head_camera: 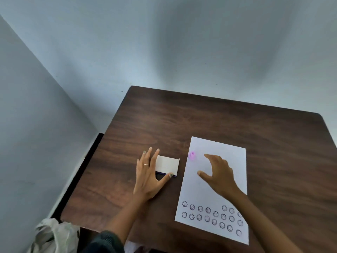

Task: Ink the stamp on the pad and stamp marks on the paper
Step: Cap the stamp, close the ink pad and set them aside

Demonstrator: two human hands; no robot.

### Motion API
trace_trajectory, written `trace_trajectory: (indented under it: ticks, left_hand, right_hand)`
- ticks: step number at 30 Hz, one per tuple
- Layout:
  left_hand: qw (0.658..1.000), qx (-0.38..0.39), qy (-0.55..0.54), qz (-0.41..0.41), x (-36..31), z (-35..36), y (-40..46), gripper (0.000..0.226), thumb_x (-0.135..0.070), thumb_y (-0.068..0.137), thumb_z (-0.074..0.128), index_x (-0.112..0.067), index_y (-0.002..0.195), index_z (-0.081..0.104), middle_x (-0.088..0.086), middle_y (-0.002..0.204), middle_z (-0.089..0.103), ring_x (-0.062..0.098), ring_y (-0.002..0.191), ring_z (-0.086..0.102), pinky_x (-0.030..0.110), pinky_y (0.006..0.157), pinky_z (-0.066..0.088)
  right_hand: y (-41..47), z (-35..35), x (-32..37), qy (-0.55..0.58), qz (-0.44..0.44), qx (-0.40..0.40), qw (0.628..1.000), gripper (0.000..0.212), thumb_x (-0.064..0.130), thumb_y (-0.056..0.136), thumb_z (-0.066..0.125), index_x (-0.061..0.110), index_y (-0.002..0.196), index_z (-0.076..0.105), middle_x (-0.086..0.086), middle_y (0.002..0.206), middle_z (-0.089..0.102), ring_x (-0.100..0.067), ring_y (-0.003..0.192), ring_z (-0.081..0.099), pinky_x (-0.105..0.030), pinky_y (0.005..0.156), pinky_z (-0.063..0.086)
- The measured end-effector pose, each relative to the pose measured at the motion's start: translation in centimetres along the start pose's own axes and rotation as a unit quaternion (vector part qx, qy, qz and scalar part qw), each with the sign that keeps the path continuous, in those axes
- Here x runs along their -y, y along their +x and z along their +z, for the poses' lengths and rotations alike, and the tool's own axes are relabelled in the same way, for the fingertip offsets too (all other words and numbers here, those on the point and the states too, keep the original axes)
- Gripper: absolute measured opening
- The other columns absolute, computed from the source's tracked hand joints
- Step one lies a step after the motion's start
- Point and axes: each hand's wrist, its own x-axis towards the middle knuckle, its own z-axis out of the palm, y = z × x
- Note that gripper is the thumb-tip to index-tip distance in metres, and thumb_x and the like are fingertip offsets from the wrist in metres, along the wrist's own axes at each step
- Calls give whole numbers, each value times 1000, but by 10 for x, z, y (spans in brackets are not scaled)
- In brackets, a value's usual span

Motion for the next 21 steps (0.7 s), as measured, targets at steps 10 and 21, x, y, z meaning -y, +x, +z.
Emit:
trace_trajectory:
  ticks: [10,21]
  left_hand:
    - [974,107,192,57,-12,12,-3,83,-72,85,23,-29,147,-13,-5,156,-18,21,146,-17,39,114,-19]
    - [967,123,220,47,-18,24,8,70,-56,94,23,-31,145,-17,-4,157,-17,21,145,-19,41,115,-16]
  right_hand:
    - [8,27,-12,-94,68,143,983,130,67,54,72,23,143,-12,-11,156,-19,-36,142,-15,-52,115,0]
    - [18,33,-22,-121,41,182,975,143,68,49,74,22,138,-29,-11,148,-38,-34,133,-36,-57,110,-11]
